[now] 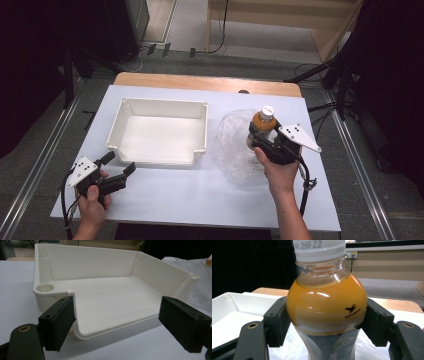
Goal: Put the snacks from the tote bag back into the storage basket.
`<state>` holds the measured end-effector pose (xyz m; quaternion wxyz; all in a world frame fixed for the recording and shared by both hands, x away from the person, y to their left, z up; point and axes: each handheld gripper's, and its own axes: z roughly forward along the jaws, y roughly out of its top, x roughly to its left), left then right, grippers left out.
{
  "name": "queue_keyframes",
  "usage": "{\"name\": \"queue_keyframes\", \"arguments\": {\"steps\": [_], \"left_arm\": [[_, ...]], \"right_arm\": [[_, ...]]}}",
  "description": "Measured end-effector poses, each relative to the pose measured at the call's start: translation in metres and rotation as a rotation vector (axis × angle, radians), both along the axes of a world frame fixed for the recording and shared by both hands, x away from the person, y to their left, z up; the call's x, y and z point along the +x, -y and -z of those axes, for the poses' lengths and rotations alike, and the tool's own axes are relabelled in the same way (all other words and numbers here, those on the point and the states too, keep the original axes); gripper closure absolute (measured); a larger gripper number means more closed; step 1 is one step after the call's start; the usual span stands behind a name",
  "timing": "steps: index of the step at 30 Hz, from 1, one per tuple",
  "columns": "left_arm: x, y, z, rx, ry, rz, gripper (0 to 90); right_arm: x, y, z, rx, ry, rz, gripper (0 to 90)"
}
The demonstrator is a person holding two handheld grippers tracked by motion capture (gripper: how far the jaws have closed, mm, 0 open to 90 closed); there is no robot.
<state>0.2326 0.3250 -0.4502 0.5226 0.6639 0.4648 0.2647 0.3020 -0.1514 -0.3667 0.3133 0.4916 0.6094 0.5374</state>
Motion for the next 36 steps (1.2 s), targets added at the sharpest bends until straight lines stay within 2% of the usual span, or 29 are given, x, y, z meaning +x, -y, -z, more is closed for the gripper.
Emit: {"name": "queue_keyframes", "arguments": {"steps": [4,15,36], "left_arm": [[0.001,-0.001,0.000,-0.015,0.003,-0.007,13.9],[0.003,0.001,0.001,-0.003,-0.004,-0.007,14.0],[0.002,0.002,0.001,-0.004,0.002,-0.008,14.0]], "right_arm": [[0.004,-0.007,-0.002,-0.011,-0.003,-0.005,31.3],[0.011,-0.027,-0.014,-0.010,0.017,-0.035,31.3],[0.026,-0.066,-0.016,-0.007,0.021,-0.097,31.3]]}}
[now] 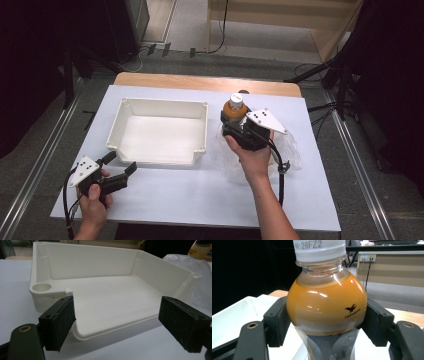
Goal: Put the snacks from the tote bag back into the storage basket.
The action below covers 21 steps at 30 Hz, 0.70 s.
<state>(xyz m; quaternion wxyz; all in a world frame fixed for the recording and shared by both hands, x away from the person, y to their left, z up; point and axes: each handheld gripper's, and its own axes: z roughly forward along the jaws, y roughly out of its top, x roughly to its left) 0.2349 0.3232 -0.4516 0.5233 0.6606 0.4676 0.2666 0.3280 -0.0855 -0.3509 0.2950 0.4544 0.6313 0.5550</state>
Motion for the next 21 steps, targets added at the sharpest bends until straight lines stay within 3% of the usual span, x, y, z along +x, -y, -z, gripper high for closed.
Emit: {"name": "queue_keyframes", "arguments": {"steps": [21], "left_arm": [[0.000,0.000,0.000,-0.003,0.003,0.005,14.0]], "right_arm": [[0.013,-0.033,-0.002,0.003,-0.007,-0.038,31.2]]}}
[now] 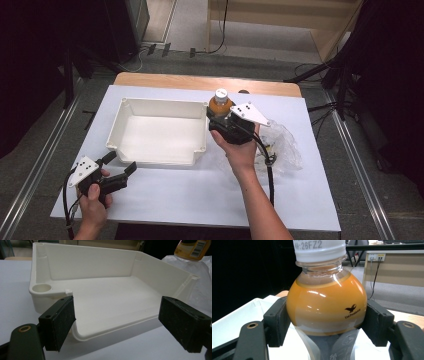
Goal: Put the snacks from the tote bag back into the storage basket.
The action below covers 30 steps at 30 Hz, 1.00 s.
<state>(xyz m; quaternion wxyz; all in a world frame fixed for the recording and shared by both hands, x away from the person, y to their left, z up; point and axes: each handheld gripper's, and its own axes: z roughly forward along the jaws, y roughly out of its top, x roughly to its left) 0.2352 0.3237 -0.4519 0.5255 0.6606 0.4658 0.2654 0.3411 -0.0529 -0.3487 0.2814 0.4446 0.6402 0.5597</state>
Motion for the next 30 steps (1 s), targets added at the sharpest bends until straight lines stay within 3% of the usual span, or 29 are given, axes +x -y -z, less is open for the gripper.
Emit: {"name": "queue_keyframes", "arguments": {"steps": [30], "left_arm": [[0.001,0.000,0.000,-0.012,0.000,0.009,14.0]], "right_arm": [[0.009,-0.041,0.000,-0.004,-0.001,-0.057,31.2]]}}
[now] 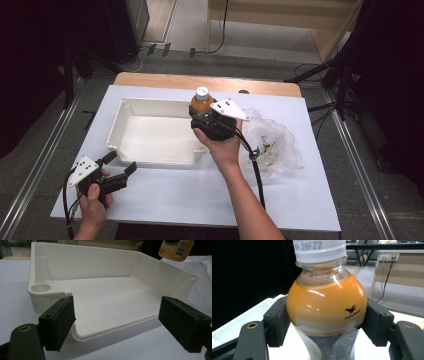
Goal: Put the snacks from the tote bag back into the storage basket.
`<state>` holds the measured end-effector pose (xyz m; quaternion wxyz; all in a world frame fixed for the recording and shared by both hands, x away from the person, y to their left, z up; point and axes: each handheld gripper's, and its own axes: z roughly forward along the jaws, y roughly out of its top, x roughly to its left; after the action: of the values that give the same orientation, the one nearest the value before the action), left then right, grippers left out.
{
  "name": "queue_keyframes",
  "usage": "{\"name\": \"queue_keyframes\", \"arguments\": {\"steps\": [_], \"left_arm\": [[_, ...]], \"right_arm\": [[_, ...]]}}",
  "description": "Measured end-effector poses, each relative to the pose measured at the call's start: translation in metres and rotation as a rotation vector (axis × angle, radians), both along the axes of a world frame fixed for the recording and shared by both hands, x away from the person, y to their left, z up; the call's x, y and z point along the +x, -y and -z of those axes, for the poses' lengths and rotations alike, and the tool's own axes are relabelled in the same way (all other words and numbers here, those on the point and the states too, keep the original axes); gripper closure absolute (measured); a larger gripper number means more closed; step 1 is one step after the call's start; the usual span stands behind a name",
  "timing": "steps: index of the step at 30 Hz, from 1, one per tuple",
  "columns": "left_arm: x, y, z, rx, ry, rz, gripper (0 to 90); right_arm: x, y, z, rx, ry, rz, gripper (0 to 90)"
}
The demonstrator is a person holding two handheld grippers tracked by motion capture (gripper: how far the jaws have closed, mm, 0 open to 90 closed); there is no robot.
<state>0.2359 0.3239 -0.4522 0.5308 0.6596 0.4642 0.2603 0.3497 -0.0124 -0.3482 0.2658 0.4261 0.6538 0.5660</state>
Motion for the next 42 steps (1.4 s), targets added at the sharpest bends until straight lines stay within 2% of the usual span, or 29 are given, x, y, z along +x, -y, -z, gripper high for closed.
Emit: {"name": "queue_keyframes", "arguments": {"steps": [7,17,28,32,42], "left_arm": [[0.000,0.000,0.000,-0.003,-0.004,0.002,14.0],[0.000,-0.001,0.000,-0.005,-0.007,0.000,14.0],[0.001,-0.001,0.000,-0.007,-0.007,0.004,13.9],[0.000,-0.001,0.000,-0.006,-0.007,0.004,14.0],[0.000,-0.002,0.000,-0.009,-0.008,-0.002,13.9]], "right_arm": [[0.001,-0.009,-0.003,0.002,0.006,-0.015,31.2],[0.004,-0.019,0.002,0.002,-0.003,-0.026,31.2],[0.008,-0.022,0.014,-0.014,-0.027,-0.033,31.2],[0.008,-0.020,0.018,-0.005,-0.026,-0.045,31.2],[0.008,-0.019,0.031,-0.005,-0.017,-0.028,31.1]]}}
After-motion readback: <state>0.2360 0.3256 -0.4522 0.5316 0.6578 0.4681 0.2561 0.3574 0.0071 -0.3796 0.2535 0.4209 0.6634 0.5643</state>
